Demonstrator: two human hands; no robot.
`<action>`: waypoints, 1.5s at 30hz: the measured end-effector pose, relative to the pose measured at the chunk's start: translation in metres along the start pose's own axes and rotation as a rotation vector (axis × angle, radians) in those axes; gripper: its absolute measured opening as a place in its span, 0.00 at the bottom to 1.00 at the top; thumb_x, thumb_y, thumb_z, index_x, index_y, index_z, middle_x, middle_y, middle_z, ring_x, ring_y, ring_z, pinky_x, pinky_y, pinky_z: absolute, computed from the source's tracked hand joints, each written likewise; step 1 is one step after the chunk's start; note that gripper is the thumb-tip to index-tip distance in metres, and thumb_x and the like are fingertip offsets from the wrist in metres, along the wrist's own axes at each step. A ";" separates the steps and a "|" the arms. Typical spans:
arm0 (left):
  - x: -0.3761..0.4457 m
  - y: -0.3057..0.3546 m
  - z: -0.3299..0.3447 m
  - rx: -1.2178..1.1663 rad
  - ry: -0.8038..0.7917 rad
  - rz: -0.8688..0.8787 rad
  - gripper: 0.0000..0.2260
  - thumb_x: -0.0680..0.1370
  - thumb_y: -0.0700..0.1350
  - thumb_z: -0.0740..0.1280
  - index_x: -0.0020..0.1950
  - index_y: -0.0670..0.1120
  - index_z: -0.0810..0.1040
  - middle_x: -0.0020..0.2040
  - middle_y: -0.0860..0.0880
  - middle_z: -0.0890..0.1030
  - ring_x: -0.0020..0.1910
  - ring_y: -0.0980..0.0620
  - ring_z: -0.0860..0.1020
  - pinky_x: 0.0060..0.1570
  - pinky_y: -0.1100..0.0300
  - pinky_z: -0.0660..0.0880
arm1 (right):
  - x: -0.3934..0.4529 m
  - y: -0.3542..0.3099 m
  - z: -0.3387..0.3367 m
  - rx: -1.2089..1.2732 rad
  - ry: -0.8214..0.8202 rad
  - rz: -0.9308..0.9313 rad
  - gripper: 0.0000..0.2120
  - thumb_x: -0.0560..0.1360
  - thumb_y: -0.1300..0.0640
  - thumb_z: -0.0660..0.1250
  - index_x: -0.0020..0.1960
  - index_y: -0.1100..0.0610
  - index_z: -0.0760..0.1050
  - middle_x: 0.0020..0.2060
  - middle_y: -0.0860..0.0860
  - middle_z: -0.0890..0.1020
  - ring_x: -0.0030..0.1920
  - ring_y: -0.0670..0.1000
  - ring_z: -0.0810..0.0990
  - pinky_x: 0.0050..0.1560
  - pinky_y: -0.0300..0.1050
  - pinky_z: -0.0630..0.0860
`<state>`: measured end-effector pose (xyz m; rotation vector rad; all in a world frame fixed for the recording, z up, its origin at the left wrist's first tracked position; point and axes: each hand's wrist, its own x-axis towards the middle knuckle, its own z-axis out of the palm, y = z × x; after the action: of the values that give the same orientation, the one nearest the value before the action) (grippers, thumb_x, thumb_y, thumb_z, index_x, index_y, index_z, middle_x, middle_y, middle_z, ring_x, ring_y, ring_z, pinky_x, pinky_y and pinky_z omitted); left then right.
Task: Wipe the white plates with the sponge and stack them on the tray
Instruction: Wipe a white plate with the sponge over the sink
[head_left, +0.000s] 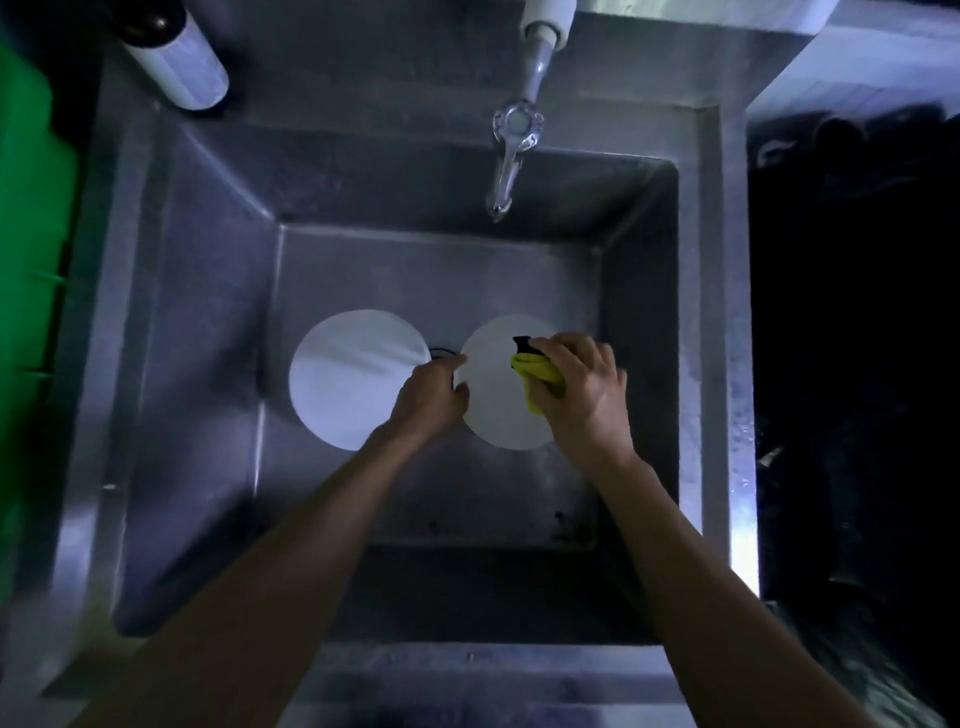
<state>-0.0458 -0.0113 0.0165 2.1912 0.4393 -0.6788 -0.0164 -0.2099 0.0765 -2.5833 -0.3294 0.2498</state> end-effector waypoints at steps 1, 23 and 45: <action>0.008 -0.001 0.004 -0.040 0.008 -0.021 0.16 0.79 0.41 0.64 0.66 0.44 0.79 0.59 0.43 0.83 0.57 0.41 0.80 0.52 0.52 0.77 | 0.004 0.005 0.003 0.004 -0.008 -0.001 0.22 0.73 0.54 0.74 0.66 0.48 0.77 0.60 0.50 0.77 0.60 0.58 0.73 0.55 0.60 0.72; 0.045 -0.017 0.050 -0.286 0.100 -0.316 0.23 0.81 0.45 0.65 0.76 0.46 0.71 0.73 0.45 0.75 0.69 0.42 0.74 0.65 0.54 0.69 | 0.016 0.038 0.032 0.070 -0.085 0.049 0.22 0.73 0.55 0.72 0.66 0.48 0.77 0.60 0.51 0.76 0.59 0.57 0.73 0.57 0.59 0.74; 0.008 0.025 0.058 -0.605 -0.011 -0.448 0.20 0.75 0.34 0.64 0.67 0.43 0.72 0.61 0.41 0.78 0.58 0.38 0.79 0.54 0.37 0.80 | -0.050 0.028 0.003 0.079 0.002 0.099 0.23 0.72 0.57 0.73 0.66 0.47 0.77 0.59 0.50 0.78 0.57 0.56 0.74 0.52 0.62 0.77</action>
<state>-0.0457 -0.0707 -0.0056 1.5246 1.0043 -0.6778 -0.0594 -0.2458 0.0652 -2.5242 -0.1876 0.2890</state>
